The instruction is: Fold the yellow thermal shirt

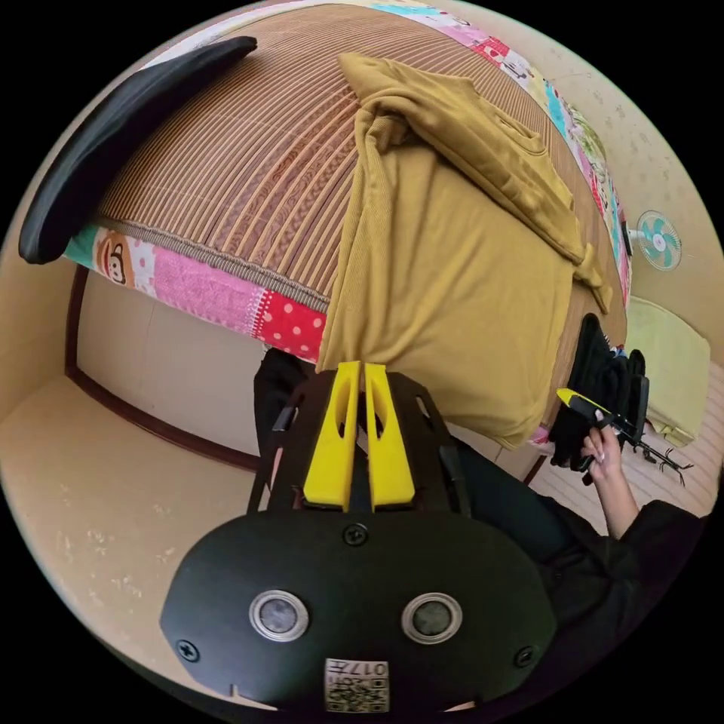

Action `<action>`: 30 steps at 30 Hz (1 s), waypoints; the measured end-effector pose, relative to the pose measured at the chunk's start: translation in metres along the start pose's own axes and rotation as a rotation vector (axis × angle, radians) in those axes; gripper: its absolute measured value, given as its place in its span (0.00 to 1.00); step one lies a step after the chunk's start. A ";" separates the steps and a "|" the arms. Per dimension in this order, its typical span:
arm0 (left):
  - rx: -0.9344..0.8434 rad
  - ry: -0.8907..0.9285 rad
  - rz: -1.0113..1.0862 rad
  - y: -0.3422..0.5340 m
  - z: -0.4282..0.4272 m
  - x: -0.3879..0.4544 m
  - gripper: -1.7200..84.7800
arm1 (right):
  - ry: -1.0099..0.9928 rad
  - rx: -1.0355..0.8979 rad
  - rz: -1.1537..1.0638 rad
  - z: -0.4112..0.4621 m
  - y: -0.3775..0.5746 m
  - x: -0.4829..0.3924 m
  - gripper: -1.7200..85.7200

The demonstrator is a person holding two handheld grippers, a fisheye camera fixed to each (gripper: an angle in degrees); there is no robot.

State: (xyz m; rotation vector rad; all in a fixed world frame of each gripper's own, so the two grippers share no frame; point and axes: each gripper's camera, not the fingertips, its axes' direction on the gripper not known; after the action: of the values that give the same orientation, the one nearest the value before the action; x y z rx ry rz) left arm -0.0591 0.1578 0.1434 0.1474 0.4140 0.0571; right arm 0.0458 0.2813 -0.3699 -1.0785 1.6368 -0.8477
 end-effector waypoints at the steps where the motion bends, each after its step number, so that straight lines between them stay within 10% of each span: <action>1: 0.018 0.026 -0.009 0.004 -0.006 0.004 0.06 | -0.038 0.117 0.074 -0.037 -0.014 0.015 0.10; 7: 0.032 0.037 -0.007 0.013 -0.013 0.031 0.07 | -0.166 0.613 0.611 -0.178 -0.094 0.151 0.16; 14: 0.021 0.056 0.029 0.007 0.006 0.051 0.07 | -0.072 0.677 1.108 -0.167 -0.134 0.220 0.11; 20: 0.040 0.143 -0.010 0.013 -0.012 0.039 0.06 | 0.010 0.876 0.763 -0.191 -0.140 0.138 0.06; 25: 0.124 0.167 0.003 0.018 -0.056 0.020 0.07 | 0.289 1.091 -0.044 -0.204 -0.122 -0.118 0.06; 30: 0.165 0.232 0.019 0.012 -0.073 0.004 0.08 | 0.110 0.763 -0.459 -0.053 -0.139 -0.276 0.07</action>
State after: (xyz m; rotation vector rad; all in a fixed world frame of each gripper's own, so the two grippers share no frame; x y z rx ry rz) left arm -0.0855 0.1794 0.0772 0.3093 0.6489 0.0587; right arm 0.0712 0.4890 -0.1369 -0.8562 0.9839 -1.6835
